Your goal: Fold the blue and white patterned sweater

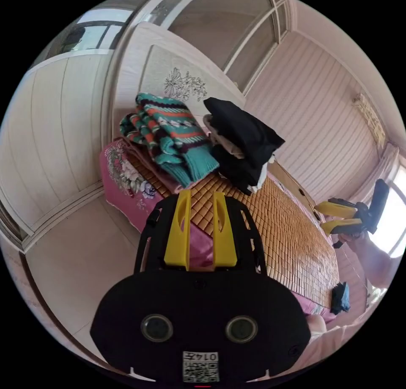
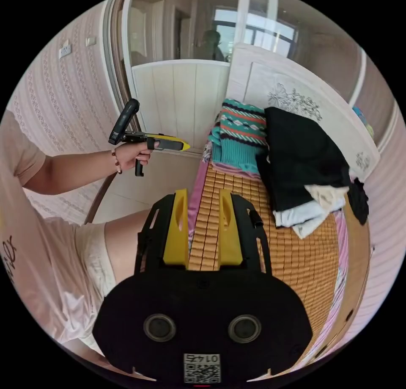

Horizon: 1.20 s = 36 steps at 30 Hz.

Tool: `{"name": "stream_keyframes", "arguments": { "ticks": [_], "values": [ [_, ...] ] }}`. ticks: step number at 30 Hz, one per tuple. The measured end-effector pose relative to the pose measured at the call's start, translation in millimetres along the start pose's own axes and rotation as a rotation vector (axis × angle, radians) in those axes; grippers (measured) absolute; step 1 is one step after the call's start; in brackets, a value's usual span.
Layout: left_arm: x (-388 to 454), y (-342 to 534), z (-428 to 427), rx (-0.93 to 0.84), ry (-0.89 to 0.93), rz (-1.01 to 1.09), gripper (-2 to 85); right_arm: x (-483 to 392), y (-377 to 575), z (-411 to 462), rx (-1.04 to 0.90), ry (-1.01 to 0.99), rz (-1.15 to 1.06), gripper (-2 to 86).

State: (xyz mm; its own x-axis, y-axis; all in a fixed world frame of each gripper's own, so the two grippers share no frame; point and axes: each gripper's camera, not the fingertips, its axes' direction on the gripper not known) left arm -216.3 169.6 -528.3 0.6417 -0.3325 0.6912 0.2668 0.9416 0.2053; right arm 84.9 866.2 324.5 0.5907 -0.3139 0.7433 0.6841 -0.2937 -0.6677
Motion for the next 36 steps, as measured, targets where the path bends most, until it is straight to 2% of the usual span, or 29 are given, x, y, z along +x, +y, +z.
{"name": "stream_keyframes", "arguments": {
  "ticks": [4, 8, 12, 14, 16, 19, 21, 25, 28, 31, 36],
  "values": [
    [-51.5, -63.7, 3.7, 0.029, -0.048, -0.032, 8.2, -8.5, -83.3, 106.5, -0.051, 0.031, -0.089, 12.5],
    [-78.5, -119.9, 23.2, 0.024, -0.086, -0.054, 10.1, 1.5, -132.3, 199.7, -0.075, 0.092, 0.005, 13.7],
    [-85.1, -171.8, 45.3, 0.037, -0.123, -0.04, 11.9, 6.3, -152.7, 255.7, -0.151, 0.135, -0.03, 13.0],
    [-85.2, -194.0, 56.0, -0.011, -0.06, -0.044, 10.9, 8.1, -159.4, 285.0, -0.252, 0.186, -0.098, 10.8],
    [-80.9, -214.9, 64.3, -0.074, -0.088, -0.039, 8.4, 10.4, -163.5, 291.4, -0.308, 0.225, -0.122, 7.3],
    [-71.4, -216.6, 51.2, -0.035, -0.09, 0.004, 6.9, 13.7, -169.2, 274.3, -0.359, 0.201, -0.186, 4.3],
    [-63.1, -215.9, 37.2, -0.011, -0.086, -0.001, 6.4, 20.8, -170.5, 241.7, -0.303, 0.18, -0.165, 3.2],
    [-30.3, -228.8, -18.8, 0.09, -0.047, -0.022, 6.1, 33.9, -178.6, 133.1, -0.034, 0.016, -0.065, 1.9],
    [-7.9, -245.4, -76.9, 0.189, -0.022, -0.034, 5.7, 36.0, -184.2, 69.5, 0.088, -0.002, -0.065, 1.6],
    [25.8, -265.9, -146.4, 0.297, 0.001, 0.052, 5.5, 50.7, -177.0, 15.6, 0.196, -0.027, -0.022, 1.3],
    [91.0, -280.6, -229.7, 0.349, 0.014, 0.155, 5.2, 80.2, -120.2, -73.6, 0.402, -0.145, 0.082, 1.2]
  ]
}}
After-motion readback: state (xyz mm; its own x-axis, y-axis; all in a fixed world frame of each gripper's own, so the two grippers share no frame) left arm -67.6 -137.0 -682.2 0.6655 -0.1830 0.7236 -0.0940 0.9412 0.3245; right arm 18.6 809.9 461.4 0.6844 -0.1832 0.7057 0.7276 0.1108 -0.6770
